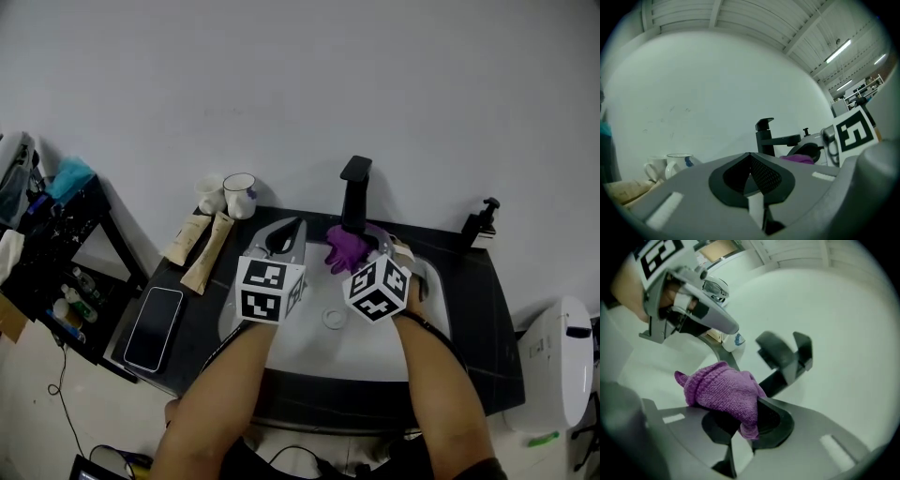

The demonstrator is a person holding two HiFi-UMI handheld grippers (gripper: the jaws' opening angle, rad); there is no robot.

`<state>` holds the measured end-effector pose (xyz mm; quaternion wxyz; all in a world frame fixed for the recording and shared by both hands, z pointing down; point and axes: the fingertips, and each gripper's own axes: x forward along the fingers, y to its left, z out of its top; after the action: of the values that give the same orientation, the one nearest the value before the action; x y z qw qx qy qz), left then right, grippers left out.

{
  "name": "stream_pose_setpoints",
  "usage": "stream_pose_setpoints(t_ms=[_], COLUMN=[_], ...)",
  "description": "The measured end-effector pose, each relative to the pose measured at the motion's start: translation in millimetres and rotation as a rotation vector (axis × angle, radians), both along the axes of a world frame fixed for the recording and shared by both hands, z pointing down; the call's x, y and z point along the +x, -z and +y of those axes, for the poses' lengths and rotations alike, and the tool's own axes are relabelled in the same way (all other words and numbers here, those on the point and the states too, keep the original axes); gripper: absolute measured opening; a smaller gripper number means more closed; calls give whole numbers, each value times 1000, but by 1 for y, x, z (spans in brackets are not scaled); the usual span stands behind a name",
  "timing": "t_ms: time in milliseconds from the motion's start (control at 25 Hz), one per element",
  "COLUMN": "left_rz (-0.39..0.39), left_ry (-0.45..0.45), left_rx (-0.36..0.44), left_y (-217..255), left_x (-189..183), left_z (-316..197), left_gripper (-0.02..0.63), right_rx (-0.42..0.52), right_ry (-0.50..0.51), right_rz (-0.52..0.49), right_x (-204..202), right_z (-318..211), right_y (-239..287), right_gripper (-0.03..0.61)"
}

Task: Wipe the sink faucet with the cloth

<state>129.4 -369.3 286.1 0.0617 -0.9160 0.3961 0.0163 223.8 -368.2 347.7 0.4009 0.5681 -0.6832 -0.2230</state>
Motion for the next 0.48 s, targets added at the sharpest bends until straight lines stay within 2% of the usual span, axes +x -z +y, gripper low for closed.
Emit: stream_pose_setpoints(t_ms=[240,480], left_rz=[8,29], left_ry=[-6,-13], left_rx=[-3,-11], left_y=[1,2], left_x=[1,3], left_z=[0,-1], left_gripper=[17,17], right_rx=[85,225], right_ry=[-49,-115], right_rz=[82,130], right_x=[45,79], right_z=[21,-8], right_y=[47,137], right_gripper=[49,49])
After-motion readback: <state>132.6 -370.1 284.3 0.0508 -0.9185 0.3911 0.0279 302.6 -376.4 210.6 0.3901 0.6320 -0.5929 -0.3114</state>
